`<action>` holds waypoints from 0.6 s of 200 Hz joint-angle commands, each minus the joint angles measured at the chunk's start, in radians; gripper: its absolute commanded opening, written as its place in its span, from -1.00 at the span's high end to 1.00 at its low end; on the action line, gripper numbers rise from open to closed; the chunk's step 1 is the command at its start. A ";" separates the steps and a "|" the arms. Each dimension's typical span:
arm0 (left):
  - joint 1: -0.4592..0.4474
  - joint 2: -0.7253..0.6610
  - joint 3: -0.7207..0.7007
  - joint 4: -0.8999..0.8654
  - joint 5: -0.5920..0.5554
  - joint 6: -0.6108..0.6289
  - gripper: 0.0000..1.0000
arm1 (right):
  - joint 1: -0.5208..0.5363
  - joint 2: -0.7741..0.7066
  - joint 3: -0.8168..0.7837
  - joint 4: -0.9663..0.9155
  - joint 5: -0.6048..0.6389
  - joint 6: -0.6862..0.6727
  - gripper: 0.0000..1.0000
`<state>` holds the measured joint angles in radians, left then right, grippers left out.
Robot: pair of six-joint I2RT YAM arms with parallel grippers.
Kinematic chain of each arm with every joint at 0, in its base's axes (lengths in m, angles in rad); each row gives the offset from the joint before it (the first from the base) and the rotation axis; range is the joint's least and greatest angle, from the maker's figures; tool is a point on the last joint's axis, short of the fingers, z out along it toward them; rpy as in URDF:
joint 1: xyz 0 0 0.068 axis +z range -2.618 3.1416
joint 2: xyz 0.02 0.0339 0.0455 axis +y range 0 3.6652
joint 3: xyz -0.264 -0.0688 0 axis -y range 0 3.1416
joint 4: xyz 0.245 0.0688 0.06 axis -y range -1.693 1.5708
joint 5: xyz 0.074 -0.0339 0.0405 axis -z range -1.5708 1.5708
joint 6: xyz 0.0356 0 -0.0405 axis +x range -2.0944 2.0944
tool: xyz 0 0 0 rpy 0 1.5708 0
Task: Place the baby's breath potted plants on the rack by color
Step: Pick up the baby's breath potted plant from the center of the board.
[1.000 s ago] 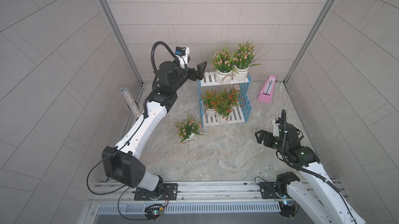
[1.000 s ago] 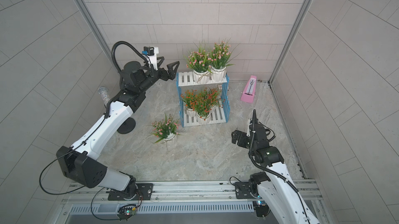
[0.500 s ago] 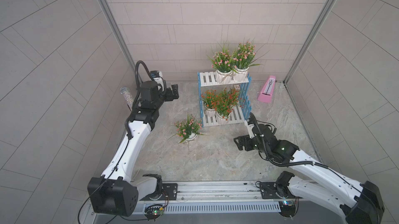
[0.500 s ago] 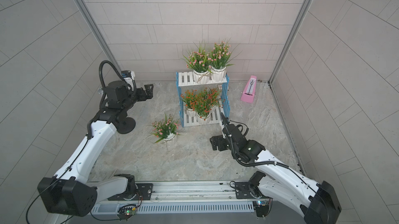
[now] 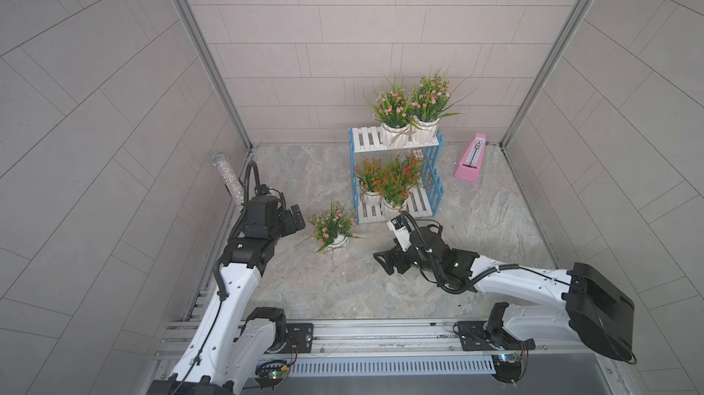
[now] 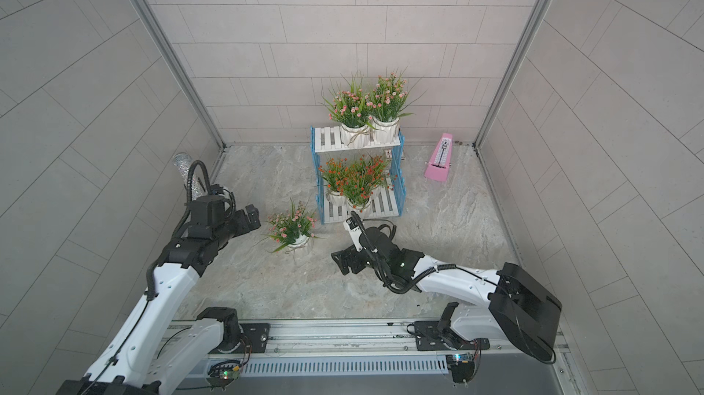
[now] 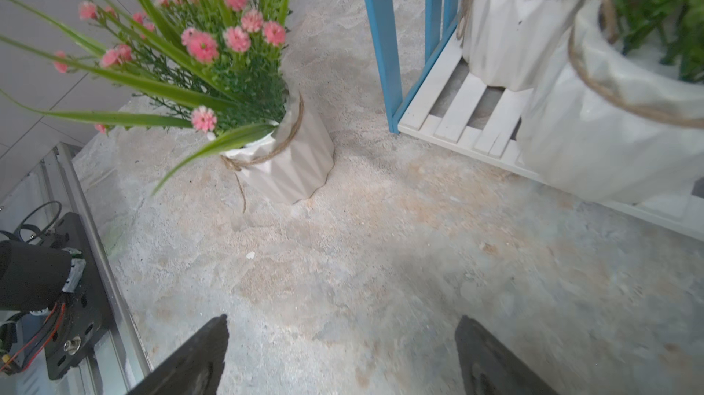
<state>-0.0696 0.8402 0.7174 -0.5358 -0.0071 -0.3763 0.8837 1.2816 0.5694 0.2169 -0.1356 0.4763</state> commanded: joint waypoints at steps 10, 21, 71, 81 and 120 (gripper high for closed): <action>-0.008 -0.057 -0.063 -0.086 0.046 -0.119 -0.99 | -0.068 0.096 0.031 0.150 -0.124 0.099 -0.87; -0.030 -0.086 -0.075 -0.089 0.080 -0.176 -0.99 | -0.105 0.138 0.031 0.204 -0.185 0.147 -0.85; -0.155 -0.116 -0.138 -0.128 0.114 -0.327 -0.96 | -0.175 0.232 0.042 0.294 -0.286 0.245 -0.82; -0.199 -0.148 -0.166 -0.128 0.081 -0.359 -0.96 | -0.177 0.237 0.043 0.294 -0.292 0.251 -0.83; -0.389 -0.353 -0.295 -0.153 -0.067 -0.489 -0.95 | -0.189 0.249 0.042 0.306 -0.317 0.263 -0.85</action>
<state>-0.3614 0.6010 0.4770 -0.6418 0.0578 -0.7433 0.7036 1.5162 0.5945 0.4847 -0.4210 0.7082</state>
